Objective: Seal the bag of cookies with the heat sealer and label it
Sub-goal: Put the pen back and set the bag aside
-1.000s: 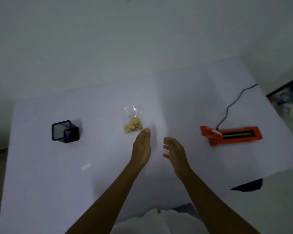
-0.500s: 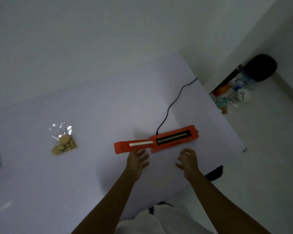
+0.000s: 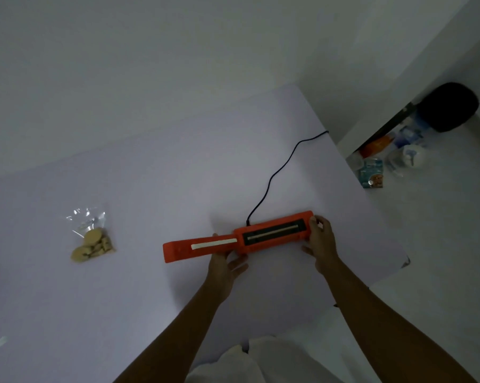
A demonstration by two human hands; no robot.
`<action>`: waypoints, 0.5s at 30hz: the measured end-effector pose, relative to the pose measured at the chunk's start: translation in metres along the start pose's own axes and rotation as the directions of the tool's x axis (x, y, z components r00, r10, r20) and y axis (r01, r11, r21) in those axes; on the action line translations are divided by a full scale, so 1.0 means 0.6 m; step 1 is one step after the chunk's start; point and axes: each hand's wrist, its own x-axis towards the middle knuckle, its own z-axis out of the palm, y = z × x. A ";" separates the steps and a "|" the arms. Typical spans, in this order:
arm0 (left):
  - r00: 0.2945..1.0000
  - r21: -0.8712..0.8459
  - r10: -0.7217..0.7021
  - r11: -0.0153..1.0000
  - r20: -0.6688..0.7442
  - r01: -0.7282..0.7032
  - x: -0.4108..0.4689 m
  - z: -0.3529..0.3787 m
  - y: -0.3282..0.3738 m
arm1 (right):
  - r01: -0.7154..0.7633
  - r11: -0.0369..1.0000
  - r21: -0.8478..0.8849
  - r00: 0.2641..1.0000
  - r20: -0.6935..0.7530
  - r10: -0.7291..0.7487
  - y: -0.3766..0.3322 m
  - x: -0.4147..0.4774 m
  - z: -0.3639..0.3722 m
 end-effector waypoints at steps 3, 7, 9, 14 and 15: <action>0.999 0.018 0.044 0.999 0.016 -0.044 0.018 -0.001 0.027 | 0.038 0.998 -0.043 0.999 0.020 -0.038 -0.017 0.015 0.020; 0.996 0.002 0.082 0.997 0.033 -0.082 0.053 -0.010 0.083 | 0.070 0.997 -0.039 0.996 0.050 -0.068 -0.058 0.035 0.063; 0.994 -0.033 0.096 0.995 0.045 -0.095 0.070 -0.013 0.116 | 0.087 0.995 -0.038 0.994 0.076 -0.084 -0.081 0.045 0.085; 0.988 -0.065 0.115 0.992 0.105 -0.109 0.093 -0.008 0.191 | 0.104 0.994 -0.031 0.986 0.133 -0.099 -0.136 0.068 0.131; 0.987 -0.064 0.112 0.992 0.113 -0.105 0.096 -0.007 0.202 | 0.106 0.994 -0.036 0.985 0.141 -0.100 -0.145 0.074 0.139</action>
